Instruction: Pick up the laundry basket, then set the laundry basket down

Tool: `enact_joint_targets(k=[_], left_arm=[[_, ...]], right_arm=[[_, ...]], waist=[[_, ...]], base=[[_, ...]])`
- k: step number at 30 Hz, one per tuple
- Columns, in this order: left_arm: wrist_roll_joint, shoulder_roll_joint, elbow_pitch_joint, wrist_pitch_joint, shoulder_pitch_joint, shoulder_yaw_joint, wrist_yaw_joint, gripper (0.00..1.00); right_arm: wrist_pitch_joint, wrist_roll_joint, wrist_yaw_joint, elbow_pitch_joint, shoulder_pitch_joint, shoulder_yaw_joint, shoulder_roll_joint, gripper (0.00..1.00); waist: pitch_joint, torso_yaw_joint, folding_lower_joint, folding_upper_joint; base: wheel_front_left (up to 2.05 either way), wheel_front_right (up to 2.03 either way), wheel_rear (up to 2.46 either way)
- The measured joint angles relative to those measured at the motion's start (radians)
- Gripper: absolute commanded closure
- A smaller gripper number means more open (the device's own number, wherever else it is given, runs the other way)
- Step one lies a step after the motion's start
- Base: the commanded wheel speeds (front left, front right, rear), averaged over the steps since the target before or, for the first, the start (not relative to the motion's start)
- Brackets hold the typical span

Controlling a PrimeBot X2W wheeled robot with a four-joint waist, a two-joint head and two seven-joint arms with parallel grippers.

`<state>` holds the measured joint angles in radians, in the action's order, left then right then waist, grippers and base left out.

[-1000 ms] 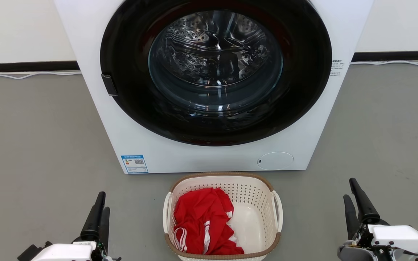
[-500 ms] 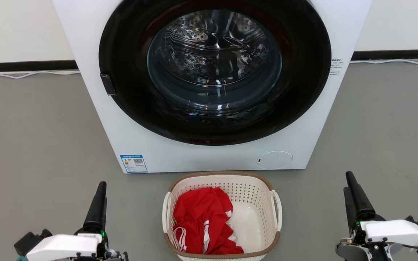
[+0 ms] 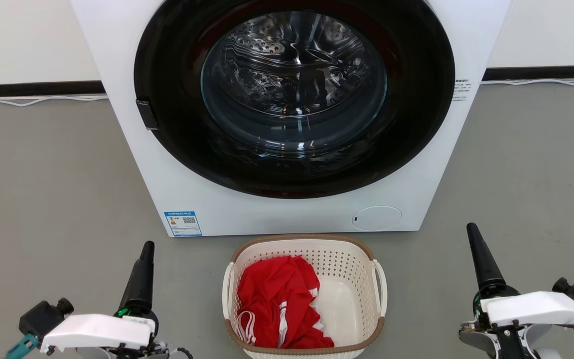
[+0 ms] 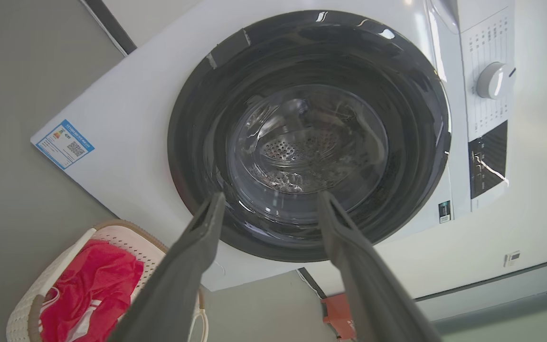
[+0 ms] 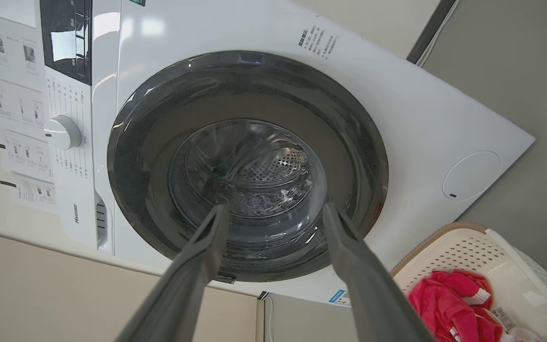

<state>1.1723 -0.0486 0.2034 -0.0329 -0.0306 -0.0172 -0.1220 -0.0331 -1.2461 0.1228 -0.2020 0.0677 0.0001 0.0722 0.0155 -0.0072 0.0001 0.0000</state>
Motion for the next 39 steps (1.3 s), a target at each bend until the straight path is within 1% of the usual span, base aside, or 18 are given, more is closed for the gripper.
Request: enact_joint_targets(k=[4, 11, 18, 39], left_arm=[[-0.088, -0.012, -0.007, -0.013, -0.001, 0.006, 0.0, 0.0], [-0.253, -0.013, -0.017, -0.031, -0.001, 0.008, 0.0, 0.0], [-0.348, -0.012, -0.023, -0.051, -0.002, 0.014, -0.001, 0.0], [-0.596, -0.013, -0.044, -0.113, -0.021, 0.024, -0.001, 0.0]], right_arm=[[-0.012, 0.07, 0.0, 0.003, 0.001, 0.007, 0.006, 0.0], [-0.032, 0.198, 0.0, 0.007, 0.008, 0.01, 0.01, 0.0], [-0.05, 0.306, 0.0, 0.007, 0.019, 0.015, 0.012, 0.0], [-0.113, 0.549, 0.0, 0.009, 0.041, 0.025, 0.012, 0.0]], waist=[[0.002, -0.001, 0.0, 0.0], [0.002, -0.002, 0.0, 0.0001], [0.001, -0.003, 0.0, 0.0], [0.009, -0.008, -0.0001, 0.0]], base=[[0.0, 0.0, 0.0], [0.0, 0.0, 0.0], [0.0, 0.0, 0.0], [0.0, 0.0, 0.0]])
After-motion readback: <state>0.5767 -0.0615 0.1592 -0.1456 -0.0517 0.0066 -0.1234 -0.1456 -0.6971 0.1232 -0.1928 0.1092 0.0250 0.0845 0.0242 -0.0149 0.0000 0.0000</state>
